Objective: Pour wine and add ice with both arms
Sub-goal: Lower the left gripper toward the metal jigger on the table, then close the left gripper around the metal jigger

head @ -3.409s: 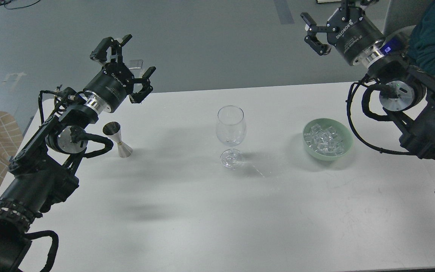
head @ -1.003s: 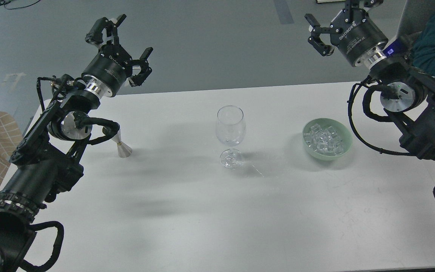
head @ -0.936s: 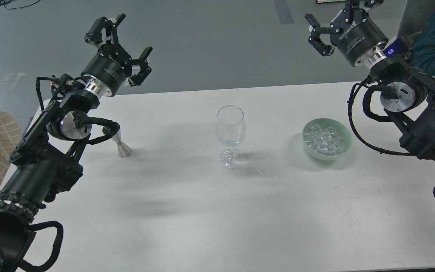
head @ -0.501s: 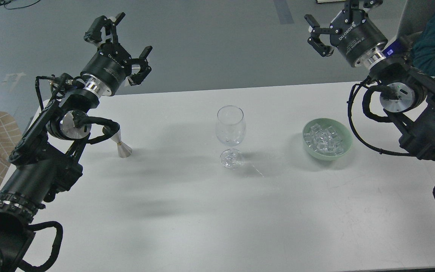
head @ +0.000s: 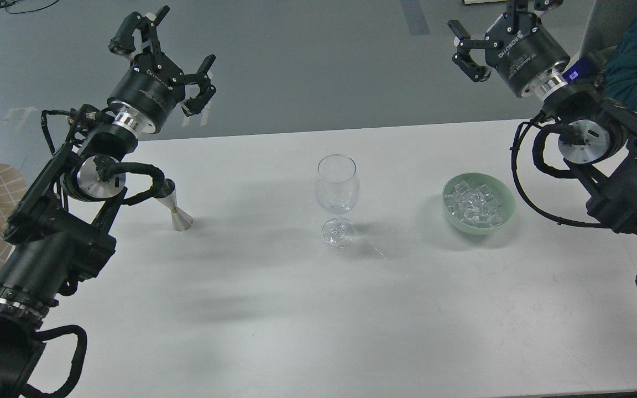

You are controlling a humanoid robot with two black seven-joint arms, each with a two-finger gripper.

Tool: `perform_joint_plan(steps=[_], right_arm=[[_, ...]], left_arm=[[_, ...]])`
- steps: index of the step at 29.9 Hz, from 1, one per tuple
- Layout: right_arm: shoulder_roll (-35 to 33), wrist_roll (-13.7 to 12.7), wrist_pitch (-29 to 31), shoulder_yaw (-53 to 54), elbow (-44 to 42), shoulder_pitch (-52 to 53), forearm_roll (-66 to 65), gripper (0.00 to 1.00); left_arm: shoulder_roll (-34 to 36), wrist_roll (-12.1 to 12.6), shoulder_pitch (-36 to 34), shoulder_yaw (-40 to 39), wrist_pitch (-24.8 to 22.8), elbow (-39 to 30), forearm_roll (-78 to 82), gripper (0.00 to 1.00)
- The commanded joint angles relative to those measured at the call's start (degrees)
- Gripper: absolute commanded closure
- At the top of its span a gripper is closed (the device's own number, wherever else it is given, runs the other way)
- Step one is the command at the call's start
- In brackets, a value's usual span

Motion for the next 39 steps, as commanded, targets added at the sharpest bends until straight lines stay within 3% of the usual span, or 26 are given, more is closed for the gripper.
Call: perform_joint_plan(steps=[1,5,8,12,17,25,29,31,39], right_arm=[[-0.05,0.00,-0.25,0.00,0.04,-0.08,-0.01,0.00],[0.04,0.00,-0.34,0.00,-0.05,-0.08,-0.01,0.00],[0.13,0.00,-0.43,-0.09,-0.05,-0.08,-0.01,0.00],[0.31,0.00,-0.69,-0.09,-0.05,-0.25,-0.10,0.00],[0.39,0.00,-0.78,-0.09,-0.05,-0.43,-0.19,0.00],[0.83,0.00,-1.40,-0.17,-0.05,-0.69,-0.19,0.00],[1.01,0.00,-1.40,-0.17,-0.57,-0.69,-0.19,0.00],[1.27,0.00,-1.48,-0.17,-0.84,-0.69,-0.27,0.00],[1.18,0.00,-1.66,-0.35,-0.84,-0.69,-0.28,0.00]], left_arm=[[4.05,2.62,2.92,-0.10,0.80,-5.17,-4.51,0.02],[10.37,7.53,10.55,-1.68,3.96,-16.14,-12.85,0.02],[13.09,9.91,16.09,-3.35,5.02,-22.38,-17.07,0.02],[15.92,10.54,24.71,-6.60,5.03,-29.43,-18.94,0.02],[14.26,10.45,35.34,-12.83,5.11,-33.56,-19.37,0.03],[4.78,10.80,44.32,-16.97,5.38,-32.09,-18.85,0.02],[-0.24,13.87,44.59,-18.99,7.56,-29.44,-18.85,0.02],[-3.05,16.06,44.50,-20.31,13.70,-28.04,-18.85,0.02],[-8.25,16.25,42.14,-21.64,15.40,-21.54,-18.76,0.02]])
